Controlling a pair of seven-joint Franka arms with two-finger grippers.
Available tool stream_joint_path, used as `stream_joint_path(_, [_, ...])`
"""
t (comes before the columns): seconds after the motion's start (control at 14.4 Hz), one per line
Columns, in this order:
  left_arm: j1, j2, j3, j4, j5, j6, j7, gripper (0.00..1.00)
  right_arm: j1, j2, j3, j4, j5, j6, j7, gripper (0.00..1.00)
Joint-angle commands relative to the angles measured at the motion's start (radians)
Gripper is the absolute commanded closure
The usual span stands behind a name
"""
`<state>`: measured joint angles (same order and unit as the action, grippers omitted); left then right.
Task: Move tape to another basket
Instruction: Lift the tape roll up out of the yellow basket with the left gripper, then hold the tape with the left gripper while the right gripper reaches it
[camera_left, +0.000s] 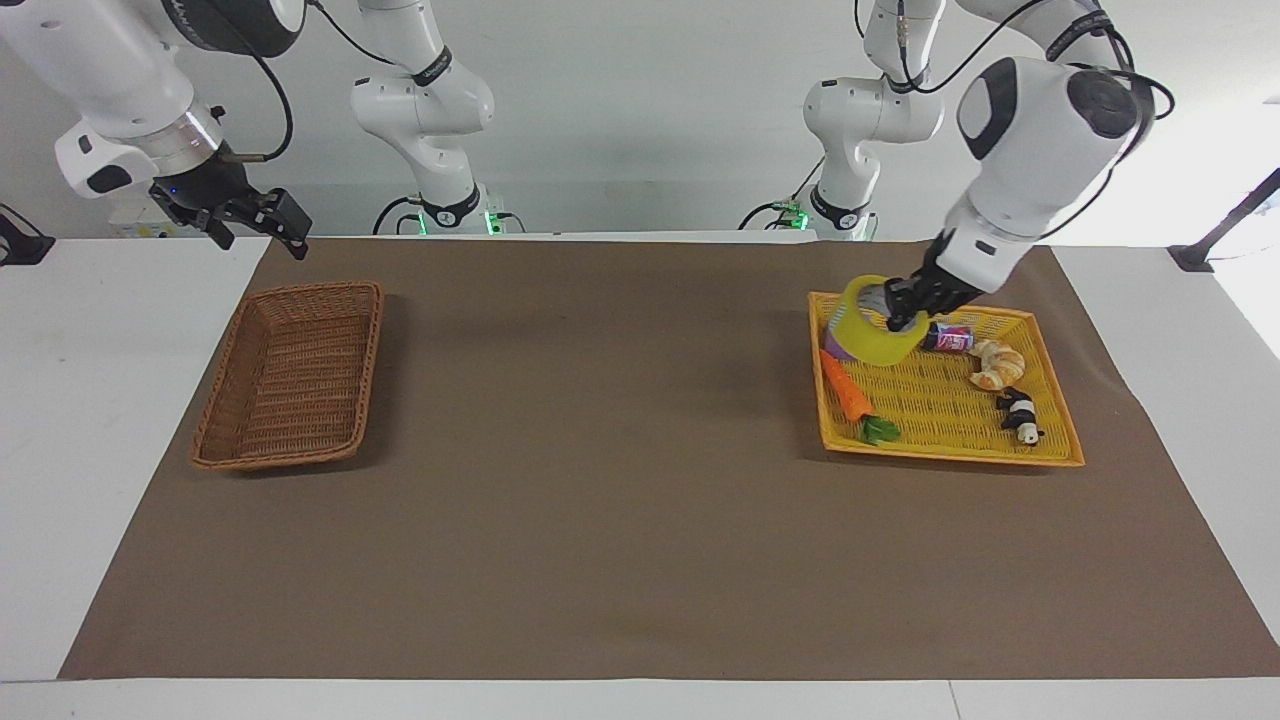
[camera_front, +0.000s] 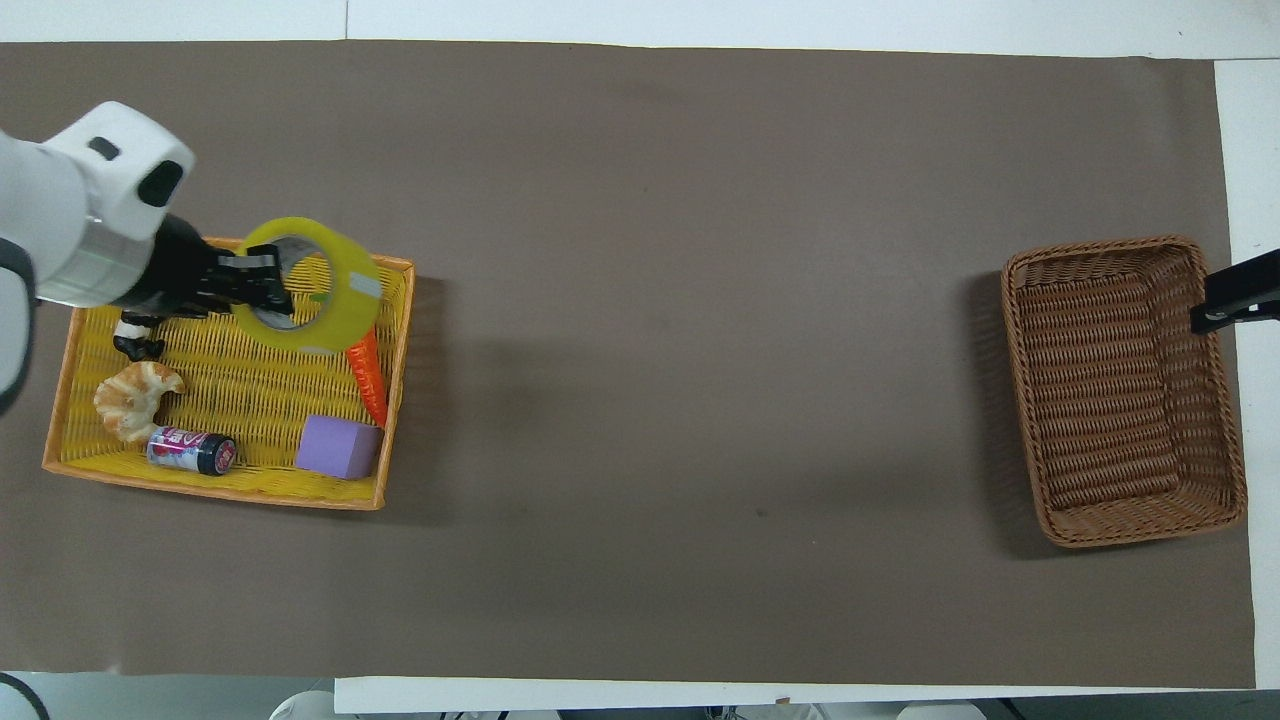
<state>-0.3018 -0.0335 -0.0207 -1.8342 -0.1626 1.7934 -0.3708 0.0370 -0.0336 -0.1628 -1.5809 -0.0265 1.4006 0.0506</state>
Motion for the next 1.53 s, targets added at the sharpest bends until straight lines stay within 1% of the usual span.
stream_joint_path(0.0, [-0.051,0.012,0.016,0.006,-0.069,0.029,-0.098,1.0,-0.002,-0.028,0.002,-0.031,0.0,0.008,-0.02,0.01])
stream_joint_path(0.49, [-0.052,0.007,0.016,0.013,-0.077,0.037,-0.109,1.0,-0.002,-0.028,0.002,-0.031,0.0,0.006,-0.021,0.01])
stream_joint_path(0.63, [-0.069,0.007,0.011,0.013,-0.08,0.05,-0.118,1.0,0.014,-0.029,0.009,-0.03,0.0,-0.028,-0.031,0.01])
stream_joint_path(0.7, [-0.085,0.007,0.011,0.012,-0.08,0.049,-0.12,1.0,0.017,-0.029,0.009,-0.028,0.008,-0.025,-0.117,0.01])
stream_joint_path(0.77, [-0.086,0.007,0.011,0.012,-0.08,0.049,-0.119,1.0,0.018,-0.029,0.008,-0.03,0.048,-0.02,-0.223,0.01])
stream_joint_path(0.83, [-0.086,0.006,0.01,0.012,-0.08,0.046,-0.117,1.0,0.011,-0.028,0.008,-0.031,0.15,-0.019,-0.274,0.01])
stream_joint_path(0.9, [-0.086,0.006,0.01,0.01,-0.08,0.046,-0.115,1.0,0.009,-0.026,0.006,-0.034,0.242,-0.002,-0.271,0.01])
stream_joint_path(1.04, [-0.088,0.006,0.01,0.009,-0.08,0.047,-0.117,1.0,0.021,-0.031,0.008,-0.063,0.365,0.062,-0.27,0.01])
stream_joint_path(1.11, [-0.089,0.006,0.01,0.009,-0.08,0.049,-0.117,1.0,0.041,-0.032,0.009,-0.085,0.441,0.087,-0.27,0.01])
stream_joint_path(1.25, [-0.089,0.006,0.01,0.009,-0.081,0.047,-0.115,1.0,0.047,-0.035,0.009,-0.178,0.665,0.136,-0.268,0.01])
stream_joint_path(1.32, [-0.089,0.006,0.01,0.009,-0.087,0.049,-0.115,1.0,0.056,-0.035,0.009,-0.223,0.769,0.18,-0.271,0.01])
stream_joint_path(1.39, [-0.089,0.006,0.01,0.009,-0.103,0.05,-0.114,1.0,0.073,-0.032,0.011,-0.25,0.828,0.243,-0.29,0.01])
stream_joint_path(1.46, [-0.088,0.006,0.01,0.009,-0.12,0.053,-0.112,1.0,0.131,-0.025,0.011,-0.264,0.877,0.315,-0.297,0.01])
